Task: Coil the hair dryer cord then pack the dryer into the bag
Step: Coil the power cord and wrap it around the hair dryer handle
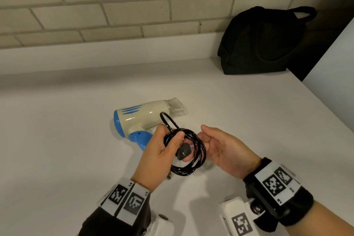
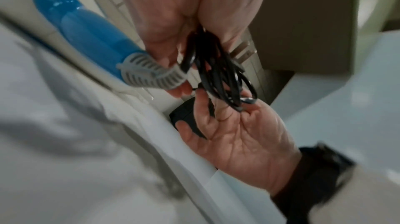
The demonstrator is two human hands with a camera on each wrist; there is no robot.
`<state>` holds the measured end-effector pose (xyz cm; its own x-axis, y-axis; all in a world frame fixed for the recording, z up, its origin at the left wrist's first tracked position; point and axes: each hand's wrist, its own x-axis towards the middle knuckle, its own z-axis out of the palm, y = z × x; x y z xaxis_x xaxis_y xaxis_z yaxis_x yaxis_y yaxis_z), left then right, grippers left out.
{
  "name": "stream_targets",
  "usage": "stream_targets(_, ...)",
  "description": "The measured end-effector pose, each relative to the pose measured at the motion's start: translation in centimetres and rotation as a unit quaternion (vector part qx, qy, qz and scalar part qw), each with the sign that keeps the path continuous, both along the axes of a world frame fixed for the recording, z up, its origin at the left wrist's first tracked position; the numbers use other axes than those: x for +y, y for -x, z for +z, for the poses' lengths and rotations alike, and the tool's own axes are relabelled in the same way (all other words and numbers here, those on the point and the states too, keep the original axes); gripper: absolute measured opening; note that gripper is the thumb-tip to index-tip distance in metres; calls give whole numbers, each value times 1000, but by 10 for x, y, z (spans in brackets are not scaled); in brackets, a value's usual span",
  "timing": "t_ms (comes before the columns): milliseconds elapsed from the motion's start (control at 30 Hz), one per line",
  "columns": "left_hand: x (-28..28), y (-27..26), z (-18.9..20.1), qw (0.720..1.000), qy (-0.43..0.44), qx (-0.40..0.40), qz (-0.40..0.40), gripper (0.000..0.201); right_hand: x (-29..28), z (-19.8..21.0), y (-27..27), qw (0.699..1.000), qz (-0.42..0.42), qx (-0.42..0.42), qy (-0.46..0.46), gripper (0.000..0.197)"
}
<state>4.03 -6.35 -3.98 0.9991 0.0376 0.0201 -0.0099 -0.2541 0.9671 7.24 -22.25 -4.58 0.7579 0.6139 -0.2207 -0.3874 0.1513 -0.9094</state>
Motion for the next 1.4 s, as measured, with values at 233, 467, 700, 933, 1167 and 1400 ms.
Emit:
stream_targets(233, -4, 0, 0, 996, 66, 56, 23, 15, 7, 3, 16, 971, -35, -163, 170, 36)
stream_targets(467, -3, -1, -5, 996, 82, 22, 17, 12, 5, 10, 33, 660, -80, -620, 417, 39)
stream_targets(700, -2, -4, 0, 999, 34, 1, 17, 8, 9, 25, 39, 713, -54, -599, 360, 22)
stream_targets(933, 7, -8, 5, 997, 44, 33, 59, 12, -10, 32, 60, 838, -71, -494, 220, 23)
stream_targets(1167, 6, -6, 10, 995, 81, 39, 53, 12, -18, 33, 67, 859, -208, -446, 138, 18)
stream_targets(1400, 4, -6, 6, 988, 120, 91, 48, 19, -18, 45, 61, 860, -262, -425, 105, 22)
